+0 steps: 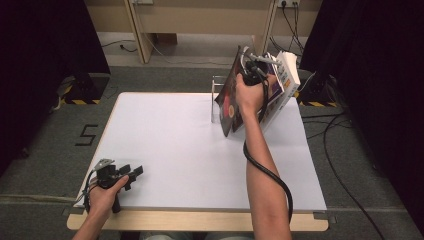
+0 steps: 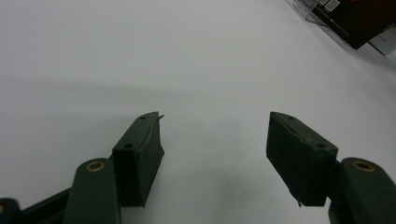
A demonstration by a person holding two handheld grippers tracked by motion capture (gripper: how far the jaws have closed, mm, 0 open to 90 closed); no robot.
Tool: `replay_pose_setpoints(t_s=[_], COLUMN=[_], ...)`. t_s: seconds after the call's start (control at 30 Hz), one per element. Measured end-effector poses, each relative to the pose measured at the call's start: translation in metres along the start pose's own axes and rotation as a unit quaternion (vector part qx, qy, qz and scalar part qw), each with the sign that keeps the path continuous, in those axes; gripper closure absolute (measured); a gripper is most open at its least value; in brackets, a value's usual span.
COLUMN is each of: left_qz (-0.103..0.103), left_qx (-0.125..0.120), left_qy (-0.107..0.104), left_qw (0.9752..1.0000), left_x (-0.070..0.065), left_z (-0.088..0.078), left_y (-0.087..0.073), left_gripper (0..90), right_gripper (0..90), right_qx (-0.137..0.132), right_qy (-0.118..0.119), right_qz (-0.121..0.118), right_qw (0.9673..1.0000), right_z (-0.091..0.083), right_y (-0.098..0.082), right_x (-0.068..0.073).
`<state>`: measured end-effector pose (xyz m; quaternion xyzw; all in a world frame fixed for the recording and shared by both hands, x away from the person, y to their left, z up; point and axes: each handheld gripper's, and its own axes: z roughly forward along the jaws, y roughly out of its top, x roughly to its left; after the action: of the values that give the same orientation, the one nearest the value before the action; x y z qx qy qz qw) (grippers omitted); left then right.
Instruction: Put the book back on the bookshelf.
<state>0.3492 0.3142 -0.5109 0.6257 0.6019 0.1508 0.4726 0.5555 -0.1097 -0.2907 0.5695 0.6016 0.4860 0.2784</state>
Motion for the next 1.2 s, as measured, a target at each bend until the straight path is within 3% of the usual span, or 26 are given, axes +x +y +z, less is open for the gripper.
replay_pose_setpoints(t_s=[0.23,0.47,0.67,0.73,0.97,1.2], left_qz=[0.0,-0.001,-0.001,0.0,0.0,0.001], left_qx=[0.0,-0.001,-0.001,-0.001,-0.001,-0.001], left_qy=[0.0,-0.001,0.0,0.0,0.001,0.001], left_qw=[1.0,1.0,1.0,1.0,1.0,1.0], left_x=[0.0,0.0,0.0,0.0,-0.001,-0.001], left_z=[0.0,0.0,0.0,0.0,0.001,0.001], left_y=[0.0,0.0,0.0,0.0,0.0,0.0], left_gripper=[34.9,34.9,35.0,34.9,34.9,34.9], right_gripper=[87.2,87.2,86.7,85.8,81.3,69.5], right_qx=[-0.031,-0.034,-0.015,-0.008,-0.009,-0.004], right_qy=[0.015,0.028,0.014,-0.002,-0.019,-0.032], right_qz=[-0.011,0.019,0.019,0.011,-0.008,-0.016], right_qw=[0.9993,0.9988,0.9996,0.9999,0.9997,0.9993], right_z=[-0.001,0.008,0.011,0.009,0.004,0.005], right_y=[0.005,-0.005,-0.006,-0.005,-0.008,-0.013], right_x=[0.009,0.004,-0.001,-0.003,-0.008,-0.013])
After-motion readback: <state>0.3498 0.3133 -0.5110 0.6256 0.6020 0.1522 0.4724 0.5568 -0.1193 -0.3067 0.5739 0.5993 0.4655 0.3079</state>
